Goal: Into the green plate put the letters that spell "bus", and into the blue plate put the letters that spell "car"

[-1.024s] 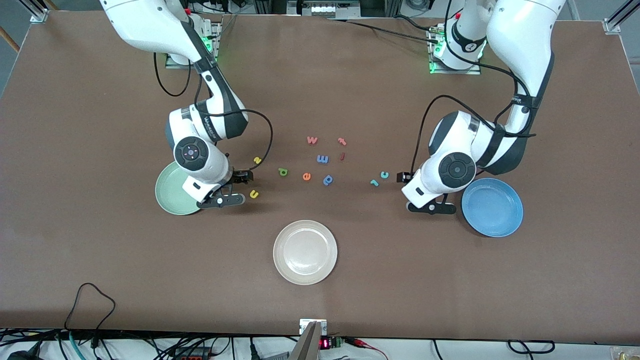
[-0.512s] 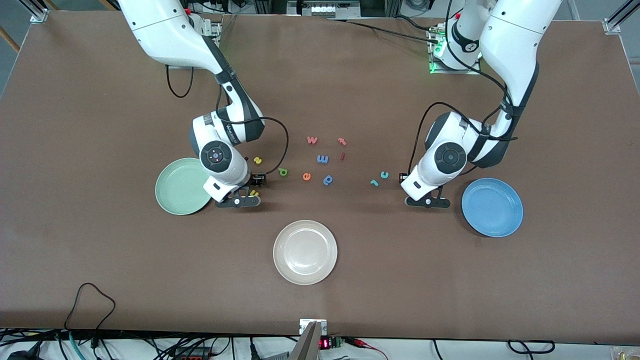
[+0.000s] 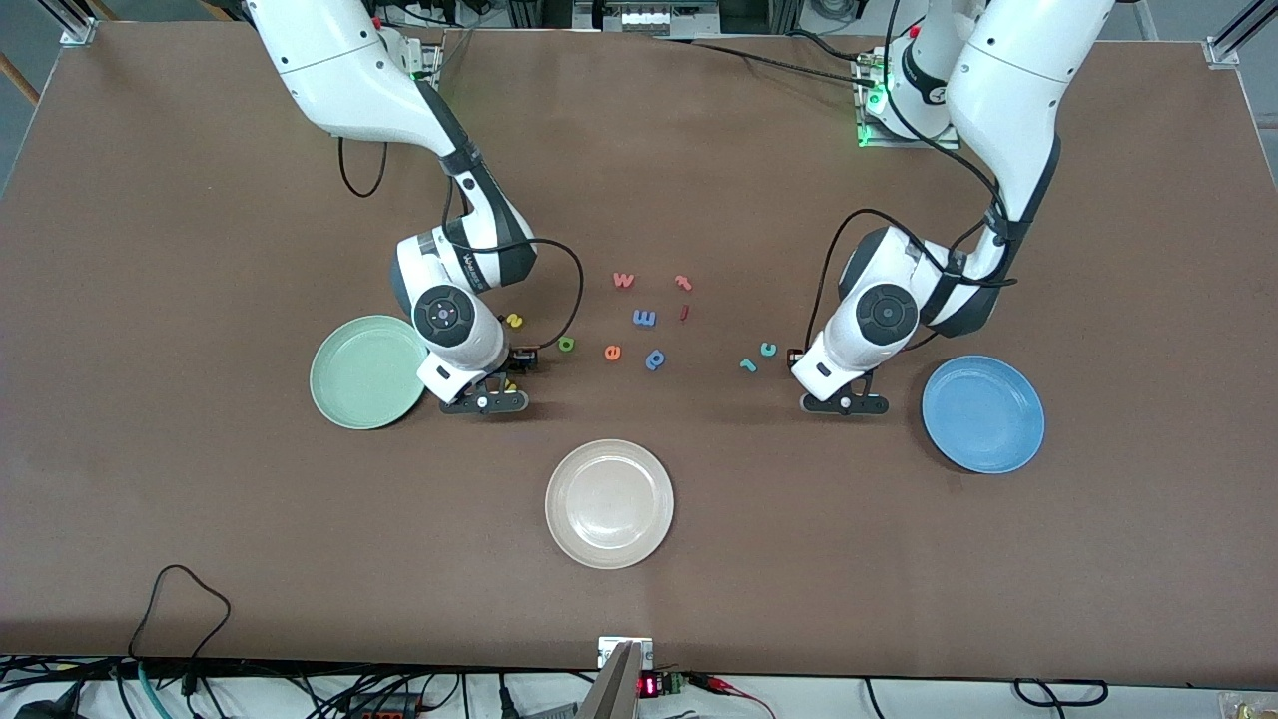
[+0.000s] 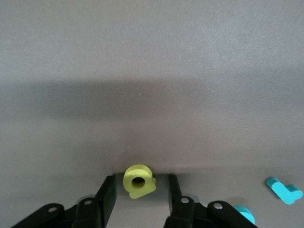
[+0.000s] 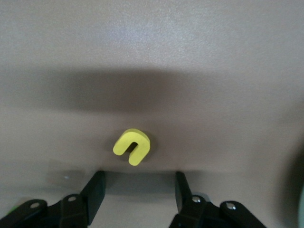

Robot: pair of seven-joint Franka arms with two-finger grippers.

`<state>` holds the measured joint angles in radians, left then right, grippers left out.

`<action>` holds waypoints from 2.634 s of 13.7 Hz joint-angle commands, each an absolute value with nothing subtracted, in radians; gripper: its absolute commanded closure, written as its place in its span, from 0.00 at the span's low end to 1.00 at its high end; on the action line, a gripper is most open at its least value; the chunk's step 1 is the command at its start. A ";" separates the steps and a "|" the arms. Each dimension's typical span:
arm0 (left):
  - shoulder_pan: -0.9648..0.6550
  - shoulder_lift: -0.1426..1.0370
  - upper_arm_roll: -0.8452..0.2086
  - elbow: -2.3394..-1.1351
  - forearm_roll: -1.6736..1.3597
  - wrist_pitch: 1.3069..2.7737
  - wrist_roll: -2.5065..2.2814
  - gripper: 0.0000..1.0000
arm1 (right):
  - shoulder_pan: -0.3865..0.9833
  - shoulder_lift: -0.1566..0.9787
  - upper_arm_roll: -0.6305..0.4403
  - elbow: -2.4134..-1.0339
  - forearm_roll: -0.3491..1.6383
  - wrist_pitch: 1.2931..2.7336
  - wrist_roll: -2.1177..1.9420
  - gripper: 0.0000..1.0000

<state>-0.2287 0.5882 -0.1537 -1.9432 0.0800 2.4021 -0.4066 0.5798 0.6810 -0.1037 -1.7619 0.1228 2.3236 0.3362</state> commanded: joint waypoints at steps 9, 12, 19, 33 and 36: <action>-0.207 0.486 -0.094 -1.797 0.153 2.069 -0.378 0.78 | 0.584 0.727 -0.117 -1.672 0.143 2.345 0.337 0.35; -0.099 0.488 -0.083 -1.744 0.290 1.999 -0.200 0.78 | 0.583 0.733 -0.120 -1.672 0.132 2.344 0.336 0.42; 0.000 0.497 -0.119 -1.755 0.273 2.007 -0.029 0.00 | 0.580 0.739 -0.123 -1.672 0.132 2.345 0.336 0.66; -0.040 0.540 -0.500 -1.989 0.297 2.335 -0.492 0.13 | 0.425 0.516 -0.143 -1.750 0.123 2.088 0.155 1.00; -0.041 0.570 -0.496 -1.987 0.337 2.382 -0.497 0.36 | 0.408 0.488 -0.178 -1.793 0.111 2.094 0.121 1.00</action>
<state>-0.0506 0.5535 -0.4921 -1.9848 0.2932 2.3419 -0.4878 0.4039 0.5151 -0.1670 -1.7299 0.1275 2.0786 0.1447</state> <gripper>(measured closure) 0.198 0.700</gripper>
